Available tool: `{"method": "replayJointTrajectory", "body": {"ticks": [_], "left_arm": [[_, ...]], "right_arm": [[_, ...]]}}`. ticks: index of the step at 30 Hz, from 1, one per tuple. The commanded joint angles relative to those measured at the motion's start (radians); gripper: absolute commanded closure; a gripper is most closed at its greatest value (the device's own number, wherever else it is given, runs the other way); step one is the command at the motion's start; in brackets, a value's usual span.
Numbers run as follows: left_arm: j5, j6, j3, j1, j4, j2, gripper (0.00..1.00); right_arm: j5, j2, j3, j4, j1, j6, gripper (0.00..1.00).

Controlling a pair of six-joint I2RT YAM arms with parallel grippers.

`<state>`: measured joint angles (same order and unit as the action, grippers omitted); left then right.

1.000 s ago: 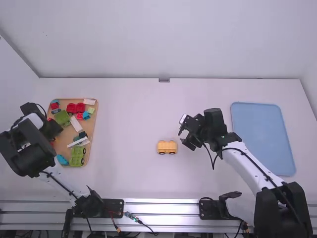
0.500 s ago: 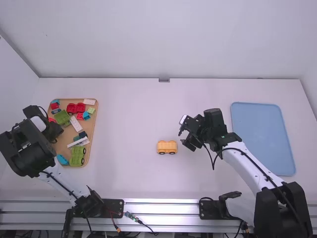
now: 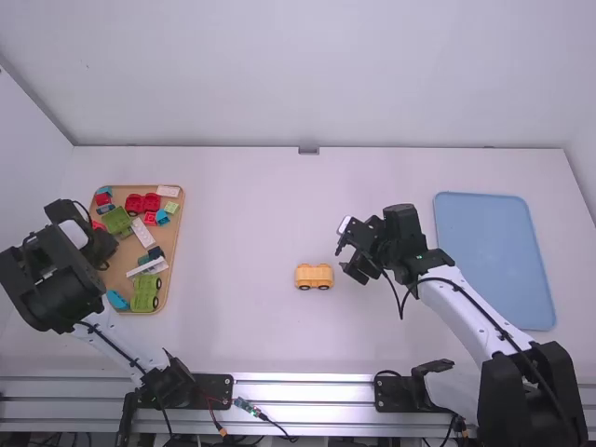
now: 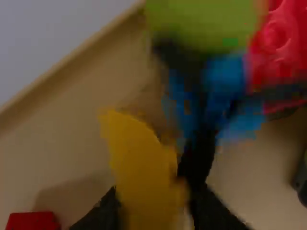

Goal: Assemble lego blocks to make yellow taxi

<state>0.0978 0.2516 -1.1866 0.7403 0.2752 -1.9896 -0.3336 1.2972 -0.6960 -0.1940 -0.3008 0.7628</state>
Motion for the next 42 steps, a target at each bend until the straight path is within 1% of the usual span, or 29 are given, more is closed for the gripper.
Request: {"method": "replayJointTrajectory", "body": {"ticks": [1, 5, 8, 9, 10, 11, 14, 15, 16, 19, 20, 25, 28, 30, 32, 33, 35, 42], "left_arm": [[-0.004, 0.003, 0.01, 0.0, 0.003, -0.006, 0.81], [-0.003, 0.006, 0.011, -0.001, 0.005, -0.006, 0.79], [-0.004, 0.006, 0.011, 0.0, 0.004, -0.006, 0.73], [-0.004, 0.006, 0.011, 0.0, 0.005, -0.006, 0.68], [-0.003, 0.006, 0.011, -0.001, 0.007, -0.006, 0.54], [-0.003, 0.006, 0.011, -0.001, 0.006, -0.006, 0.46], [-0.002, 0.017, 0.011, 0.0, -0.008, -0.006, 0.43], [-0.003, 0.032, 0.011, 0.0, -0.016, -0.006, 0.4], [-0.003, 0.034, 0.011, 0.0, -0.017, -0.006, 0.38], [0.034, 0.107, 0.011, -0.001, -0.029, -0.006, 0.35], [0.057, 0.131, 0.011, 0.0, -0.03, -0.006, 0.36], [0.06, 0.145, 0.014, -0.001, -0.043, -0.006, 0.37], [0.072, 0.145, 0.014, 0.0, -0.046, -0.006, 0.47], [0.067, 0.145, 0.014, 0.0, -0.047, -0.006, 0.57], [0.05, 0.144, 0.014, -0.001, -0.047, -0.006, 0.59], [0.044, 0.145, 0.014, 0.0, -0.047, -0.006, 0.64], [0.046, 0.143, 0.014, 0.0, -0.047, -0.006, 0.67], [0.013, 0.144, 0.014, 0.0, -0.04, -0.006, 0.73]], "right_arm": [[-0.002, -0.013, -0.004, -0.002, 0.0, -0.003, 0.01], [-0.002, -0.013, -0.004, -0.002, -0.001, -0.004, 0.01], [-0.002, -0.013, -0.004, -0.002, 0.0, -0.003, 0.01], [-0.002, -0.013, -0.004, -0.002, -0.003, -0.003, 0.01], [-0.002, -0.013, -0.004, -0.002, -0.001, -0.003, 0.01], [-0.003, -0.013, -0.004, -0.002, 0.001, -0.004, 0.01], [-0.002, -0.013, -0.004, -0.002, 0.001, -0.004, 0.01], [-0.003, -0.013, -0.004, -0.002, 0.001, -0.003, 0.01], [-0.003, -0.013, -0.004, -0.002, 0.001, -0.003, 0.01], [-0.002, -0.013, -0.004, -0.002, 0.0, -0.004, 0.01], [-0.002, -0.013, -0.004, -0.002, 0.0, -0.004, 0.01], [-0.002, -0.013, -0.004, -0.007, 0.0, -0.005, 0.01], [-0.002, -0.013, -0.004, -0.013, 0.001, -0.006, 0.01], [-0.003, -0.013, -0.004, -0.018, 0.0, -0.004, 0.01], [-0.003, -0.013, -0.004, -0.018, 0.0, -0.004, 0.01], [-0.006, -0.013, -0.004, -0.017, -0.001, -0.003, 0.01], [-0.005, -0.013, -0.004, -0.018, -0.003, -0.003, 0.01], [-0.009, -0.013, -0.004, -0.016, -0.003, -0.003, 0.01]]}}
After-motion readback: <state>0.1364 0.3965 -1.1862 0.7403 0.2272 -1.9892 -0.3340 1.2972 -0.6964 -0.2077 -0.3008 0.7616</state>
